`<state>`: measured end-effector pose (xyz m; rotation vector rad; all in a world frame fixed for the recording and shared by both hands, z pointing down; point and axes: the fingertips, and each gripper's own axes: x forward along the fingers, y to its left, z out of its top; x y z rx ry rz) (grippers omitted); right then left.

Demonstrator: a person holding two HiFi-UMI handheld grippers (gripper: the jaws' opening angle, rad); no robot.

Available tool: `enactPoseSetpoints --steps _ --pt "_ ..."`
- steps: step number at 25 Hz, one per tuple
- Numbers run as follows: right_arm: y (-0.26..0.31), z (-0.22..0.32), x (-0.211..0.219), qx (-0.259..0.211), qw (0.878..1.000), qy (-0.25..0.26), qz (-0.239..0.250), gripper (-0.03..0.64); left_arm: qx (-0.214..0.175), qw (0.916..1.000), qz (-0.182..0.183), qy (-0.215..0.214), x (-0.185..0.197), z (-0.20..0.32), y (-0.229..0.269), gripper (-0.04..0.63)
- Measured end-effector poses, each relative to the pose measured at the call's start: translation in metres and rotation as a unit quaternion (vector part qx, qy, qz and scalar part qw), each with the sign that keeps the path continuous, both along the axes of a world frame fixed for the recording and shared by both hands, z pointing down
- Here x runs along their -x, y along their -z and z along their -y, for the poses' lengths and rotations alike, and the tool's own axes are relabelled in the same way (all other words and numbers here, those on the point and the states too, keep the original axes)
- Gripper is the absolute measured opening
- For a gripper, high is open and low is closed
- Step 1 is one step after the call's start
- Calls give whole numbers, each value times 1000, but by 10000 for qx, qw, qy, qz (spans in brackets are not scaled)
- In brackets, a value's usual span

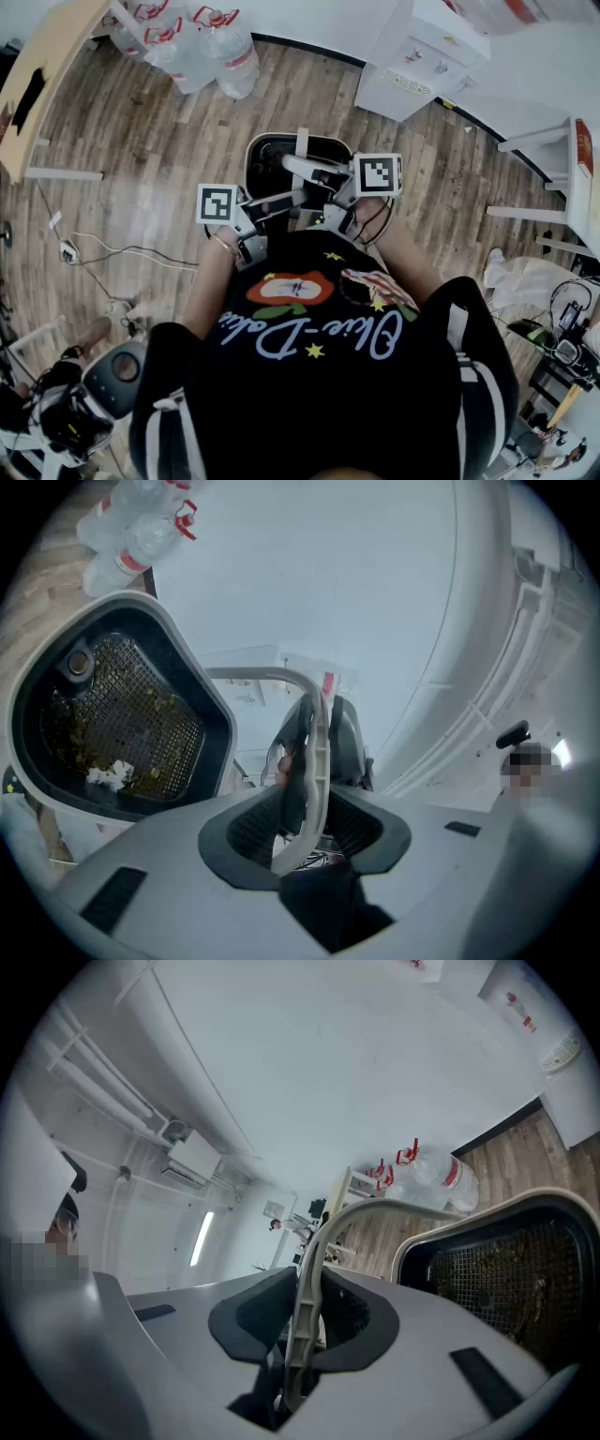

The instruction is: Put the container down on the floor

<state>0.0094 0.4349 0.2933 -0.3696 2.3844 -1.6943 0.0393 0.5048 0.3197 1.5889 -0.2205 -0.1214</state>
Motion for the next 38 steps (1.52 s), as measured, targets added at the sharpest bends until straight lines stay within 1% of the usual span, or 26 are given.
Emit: enactPoseSetpoints --steps 4,7,13,22,24,27,29,34,38 --pt "3 0 2 -41 9999 16 106 62 -28 10000 -8 -7 0 0 -1 127" --pt "4 0 1 -39 10000 -8 78 61 -63 10000 -16 -31 0 1 1 127" --pt "1 0 0 -35 10000 -45 31 62 11 10000 7 -34 0 0 -2 127" --pt "-6 2 -5 22 9999 -148 -7 63 -58 9999 33 -99 -3 2 -6 127" --pt "-7 5 -11 31 9999 -145 0 62 -14 10000 29 -68 -9 5 -5 127" --pt "-1 18 -34 84 9999 -109 55 63 66 9999 110 -12 -31 17 1 127" --pt "3 24 -44 106 9998 -91 133 62 44 9999 160 -2 -42 24 4 127" --pt "-6 19 -34 62 9998 -141 114 62 -54 9999 96 -10 -33 19 -4 127" --pt "-1 34 -57 80 9998 -133 111 63 -11 9998 198 -16 -55 34 0 127"
